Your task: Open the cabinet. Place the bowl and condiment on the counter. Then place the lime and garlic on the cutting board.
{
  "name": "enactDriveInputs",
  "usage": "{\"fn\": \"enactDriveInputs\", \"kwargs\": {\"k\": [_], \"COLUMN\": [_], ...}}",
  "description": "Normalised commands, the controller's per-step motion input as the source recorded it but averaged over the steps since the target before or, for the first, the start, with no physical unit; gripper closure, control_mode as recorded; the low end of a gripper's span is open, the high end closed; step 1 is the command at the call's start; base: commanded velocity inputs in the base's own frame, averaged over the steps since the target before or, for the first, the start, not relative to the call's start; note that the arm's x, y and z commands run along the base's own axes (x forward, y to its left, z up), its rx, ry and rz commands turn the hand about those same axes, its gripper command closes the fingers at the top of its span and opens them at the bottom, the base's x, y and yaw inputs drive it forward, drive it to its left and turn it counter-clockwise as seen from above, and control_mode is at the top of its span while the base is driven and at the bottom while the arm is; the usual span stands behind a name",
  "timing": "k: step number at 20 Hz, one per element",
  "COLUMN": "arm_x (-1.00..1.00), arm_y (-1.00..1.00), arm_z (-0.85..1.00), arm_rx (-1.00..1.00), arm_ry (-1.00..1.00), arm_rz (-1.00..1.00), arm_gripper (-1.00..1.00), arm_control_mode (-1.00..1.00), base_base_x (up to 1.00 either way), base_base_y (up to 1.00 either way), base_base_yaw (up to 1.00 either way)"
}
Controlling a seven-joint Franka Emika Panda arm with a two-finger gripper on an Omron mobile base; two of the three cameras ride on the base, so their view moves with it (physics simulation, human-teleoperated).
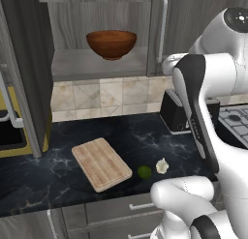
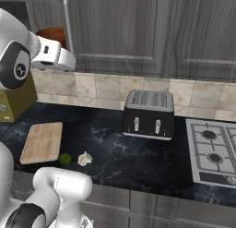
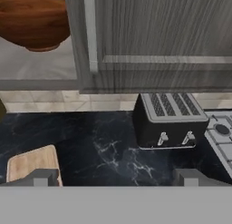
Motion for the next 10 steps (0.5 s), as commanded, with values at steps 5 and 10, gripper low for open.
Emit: {"fn": "enactDriveInputs", "kwargs": {"k": [5,10], "arm_x": [0.04,0.15], "arm_y": [0.00,0.00], "arm_z": [0.15,0.18], "arm_rx": [0.00,0.00], "arm_ry": [-0.07,-0.10], "arm_rz": [0.00,0.00], "arm_gripper": [-1.00,-1.00], "arm_control_mode": [-1.00,-1.00], "base_base_x": [0.00,0.00], "base_base_y": [0.00,0.00], "base_base_yaw": [0.00,0.00]}}
